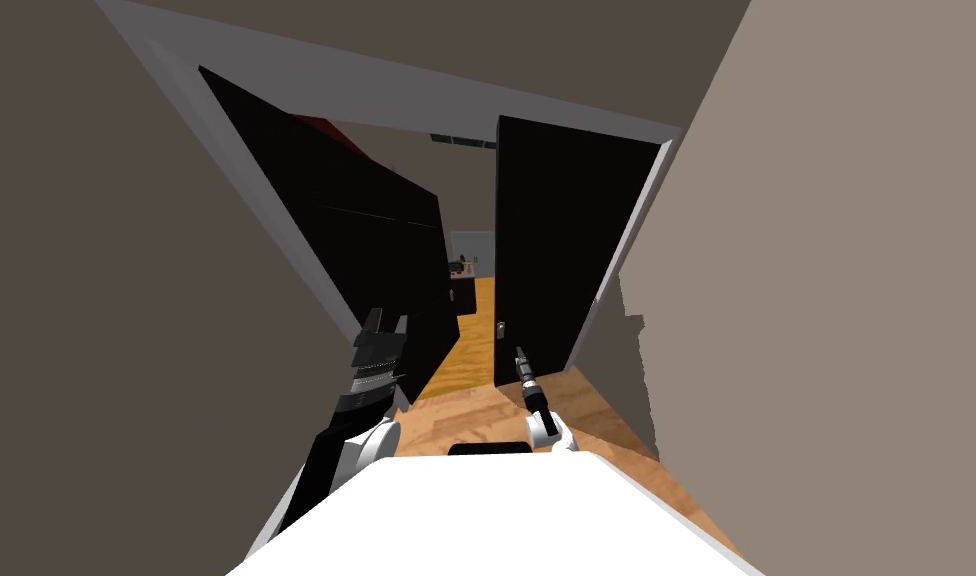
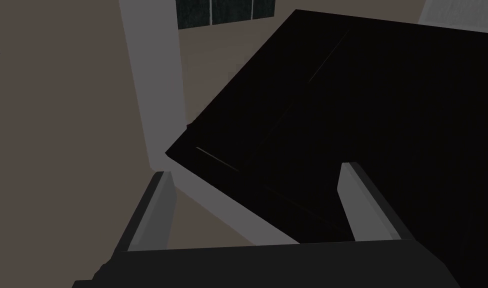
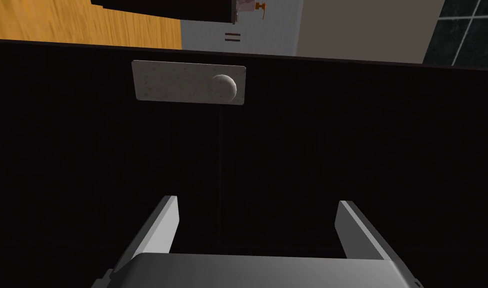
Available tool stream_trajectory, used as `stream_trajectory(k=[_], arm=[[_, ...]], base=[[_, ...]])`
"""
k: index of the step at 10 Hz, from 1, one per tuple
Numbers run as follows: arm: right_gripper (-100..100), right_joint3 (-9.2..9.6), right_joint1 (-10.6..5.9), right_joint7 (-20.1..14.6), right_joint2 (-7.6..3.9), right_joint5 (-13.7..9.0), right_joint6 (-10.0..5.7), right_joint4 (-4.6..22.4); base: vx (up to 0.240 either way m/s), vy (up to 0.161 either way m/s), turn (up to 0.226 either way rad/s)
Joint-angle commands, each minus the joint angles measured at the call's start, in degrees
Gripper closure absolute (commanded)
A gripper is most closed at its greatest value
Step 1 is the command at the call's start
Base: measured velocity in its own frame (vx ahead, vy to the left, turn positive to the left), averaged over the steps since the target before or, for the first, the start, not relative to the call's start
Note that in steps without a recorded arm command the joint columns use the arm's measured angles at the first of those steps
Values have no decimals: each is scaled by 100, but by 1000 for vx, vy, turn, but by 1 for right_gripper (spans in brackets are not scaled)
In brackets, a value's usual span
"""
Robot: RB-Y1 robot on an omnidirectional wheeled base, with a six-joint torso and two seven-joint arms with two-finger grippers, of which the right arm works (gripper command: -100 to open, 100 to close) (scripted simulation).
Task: Push the door open
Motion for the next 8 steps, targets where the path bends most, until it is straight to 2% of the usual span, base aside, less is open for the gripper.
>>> stream_trajectory(k=[1,3,7,8], arm=[[-100,2,-82,8,46,1,-54,199],[-100,9,-212,14,121,3,-114,502],[-100,19,-398,22,255,7,-202,939],[-100,14,-370,40,251,6,-198,881]], base=[[94,-13,21],[103,-17,32],[121,-17,28],[65,-7,7]])
